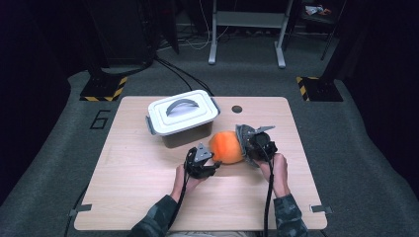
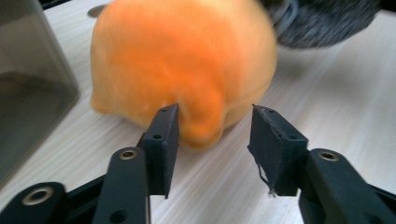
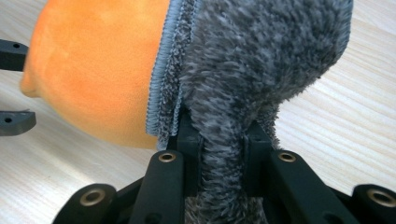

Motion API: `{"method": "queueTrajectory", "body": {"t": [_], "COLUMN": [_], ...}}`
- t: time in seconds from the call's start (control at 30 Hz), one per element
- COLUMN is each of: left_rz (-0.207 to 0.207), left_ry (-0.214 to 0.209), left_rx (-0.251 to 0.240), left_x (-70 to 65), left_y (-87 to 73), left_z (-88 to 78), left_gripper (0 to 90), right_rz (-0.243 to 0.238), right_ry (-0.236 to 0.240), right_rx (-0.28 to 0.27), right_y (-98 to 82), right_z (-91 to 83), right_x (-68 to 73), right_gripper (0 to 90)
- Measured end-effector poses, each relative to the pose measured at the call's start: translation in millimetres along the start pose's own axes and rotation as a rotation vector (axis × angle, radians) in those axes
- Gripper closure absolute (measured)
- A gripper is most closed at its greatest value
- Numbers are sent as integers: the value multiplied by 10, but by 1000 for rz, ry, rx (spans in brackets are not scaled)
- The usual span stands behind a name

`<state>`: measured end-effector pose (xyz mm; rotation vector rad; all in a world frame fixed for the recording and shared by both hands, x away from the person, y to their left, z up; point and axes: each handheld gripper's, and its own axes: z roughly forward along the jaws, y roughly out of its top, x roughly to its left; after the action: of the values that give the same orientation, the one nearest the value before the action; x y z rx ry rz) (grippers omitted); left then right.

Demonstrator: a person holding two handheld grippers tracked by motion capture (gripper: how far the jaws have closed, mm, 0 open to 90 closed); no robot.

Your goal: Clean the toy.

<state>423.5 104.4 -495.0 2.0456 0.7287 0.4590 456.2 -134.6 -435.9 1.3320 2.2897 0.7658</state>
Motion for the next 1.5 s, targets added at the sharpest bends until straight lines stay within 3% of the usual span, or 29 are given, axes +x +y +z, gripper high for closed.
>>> {"method": "queueTrajectory", "body": {"t": [0.1, 0.27, 0.37, 0.4, 0.5, 0.77, 1.03, 1.23, 1.5], "left_rz": [-4, 7, 20, 17, 19, 39, 48, 39, 17], "left_ry": [18, 53, 50, 51, 36, -3, -38, -49, -53], "left_rx": [10, -16, -9, -15, -17, -41, -48, -45, -39], "left_x": [-26, -44, -35, -40, -41, -66, -90, -78, -27], "left_y": [-32, -6, 13, 15, 25, 99, 133, 122, 74], "left_z": [43, 60, 67, 77, 68, -32, -80, -83, -68], "left_gripper": [512, 635, 741, 777, 821, 834, 834, 833, 833], "right_rz": [9, 12, 33, 20, 25, 28, -59, -101, -113], "right_ry": [-1, -4, 2, -3, 0, 20, 74, 121, 74], "right_rx": [4, 2, 4, -4, -16, -80, -132, -136, -105], "right_y": [-9, -34, -46, -51, -64, -56, 73, 150, 156], "right_z": [14, 25, 23, 29, 17, -206, -435, -374, -216], "right_x": [-10, -26, -31, -45, -53, -54, 231, 384, 387], "right_gripper": [743, 741, 741, 741, 741, 740, 740, 739, 743]}}
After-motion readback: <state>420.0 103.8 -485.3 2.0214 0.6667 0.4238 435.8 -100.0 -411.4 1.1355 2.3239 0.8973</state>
